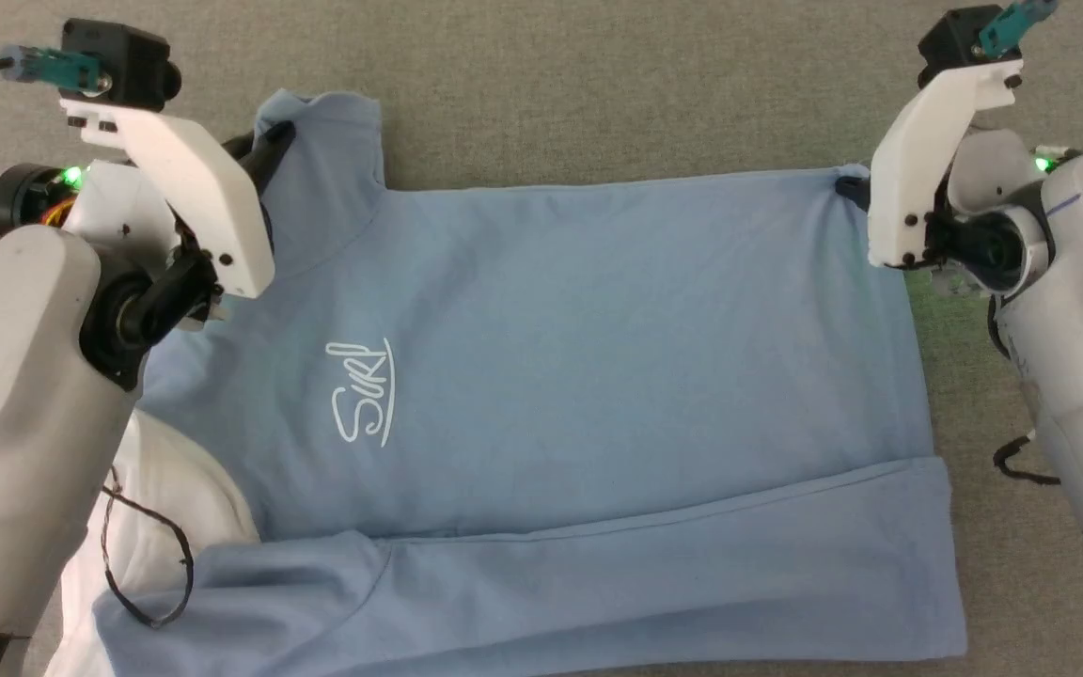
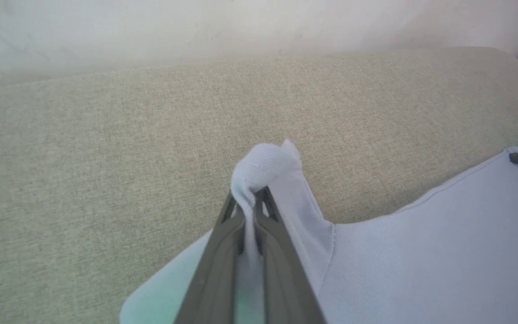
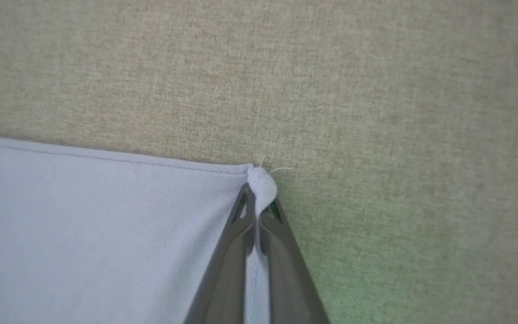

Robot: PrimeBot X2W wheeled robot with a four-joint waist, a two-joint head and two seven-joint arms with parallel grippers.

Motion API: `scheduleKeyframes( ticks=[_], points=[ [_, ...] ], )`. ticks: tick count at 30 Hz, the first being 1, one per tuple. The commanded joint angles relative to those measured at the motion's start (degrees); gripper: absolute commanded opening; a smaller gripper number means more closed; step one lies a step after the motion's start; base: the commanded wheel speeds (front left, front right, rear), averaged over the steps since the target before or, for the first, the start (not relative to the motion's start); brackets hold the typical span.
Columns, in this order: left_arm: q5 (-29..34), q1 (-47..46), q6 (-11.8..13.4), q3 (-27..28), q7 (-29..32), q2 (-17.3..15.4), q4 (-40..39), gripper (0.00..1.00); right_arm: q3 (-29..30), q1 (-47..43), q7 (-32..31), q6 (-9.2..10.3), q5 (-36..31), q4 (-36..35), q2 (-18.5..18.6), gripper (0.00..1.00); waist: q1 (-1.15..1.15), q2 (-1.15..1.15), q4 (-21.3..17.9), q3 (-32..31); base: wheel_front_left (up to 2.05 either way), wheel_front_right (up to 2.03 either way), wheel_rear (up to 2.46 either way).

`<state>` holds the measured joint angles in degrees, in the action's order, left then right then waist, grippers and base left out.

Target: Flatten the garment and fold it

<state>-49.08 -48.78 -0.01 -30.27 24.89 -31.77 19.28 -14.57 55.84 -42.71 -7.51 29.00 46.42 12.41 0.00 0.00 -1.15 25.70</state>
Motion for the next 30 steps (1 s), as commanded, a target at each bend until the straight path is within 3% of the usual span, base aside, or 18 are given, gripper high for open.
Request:
scheduleKeyframes(
  ticks=[1,6,11,13,19,26,27,28,29,30],
  points=[
    [0.8,0.2,0.1,0.3,-1.3,-0.3,-0.1,0.00,-1.6,-3.6,1.6,0.02,0.9,1.0,-0.3,0.00,0.00,0.00,-0.2,-0.9,0.00,0.00,0.00],
    [2.0,1.5,0.7,1.5,-6.2,-1.2,-0.2,0.00,-2.1,-3.9,14.0,0.02,0.9,-5.1,2.6,0.00,0.00,0.00,-0.1,-3.9,0.00,0.00,0.00],
    [1.6,7.1,3.0,4.1,-11.8,-2.4,-1.7,0.00,-0.9,-9.1,23.5,0.02,1.3,-10.5,4.5,0.00,0.00,0.00,-0.3,-8.8,0.00,0.00,0.00],
    [1.2,9.2,3.7,4.5,-12.2,-2.9,-2.3,0.00,-0.9,-11.0,24.6,0.02,1.5,-11.5,4.6,0.00,0.00,0.00,-0.4,-9.9,0.00,0.00,0.00],
    [-1.7,28.2,9.7,6.2,-15.3,-4.7,-11.7,0.00,-0.2,-27.5,27.9,0.02,2.9,-17.9,5.0,0.00,0.00,0.00,-0.2,-15.8,0.00,0.00,0.00],
    [-4.7,41.4,12.6,5.3,-16.7,-3.0,-17.4,0.00,3.3,-37.2,29.6,0.02,3.9,-18.6,3.4,0.00,0.00,0.00,0.3,-17.4,0.00,0.00,0.00],
    [-5.2,42.7,12.7,5.1,-16.8,-2.5,-17.7,0.00,3.8,-38.3,30.1,0.02,3.7,-18.5,3.1,0.14,0.00,0.00,0.3,-17.6,0.00,0.00,0.00],
    [-5.7,44.0,12.8,4.8,-16.7,-2.2,-17.9,0.00,4.2,-39.3,30.3,0.02,3.8,-18.4,2.7,0.37,0.00,0.00,0.3,-17.9,0.00,0.00,0.00],
    [-6.0,45.2,12.8,4.5,-16.7,-2.0,-18.2,0.00,4.5,-40.3,30.5,0.02,3.9,-18.4,2.4,0.67,0.00,0.00,0.2,-18.0,0.00,0.00,0.00],
    [-6.3,46.1,12.9,4.4,-16.9,-1.8,-18.4,0.29,4.8,-41.2,30.7,0.02,3.9,-18.4,2.1,0.91,0.00,0.00,0.3,-18.1,0.00,0.00,0.00]
  ],
)
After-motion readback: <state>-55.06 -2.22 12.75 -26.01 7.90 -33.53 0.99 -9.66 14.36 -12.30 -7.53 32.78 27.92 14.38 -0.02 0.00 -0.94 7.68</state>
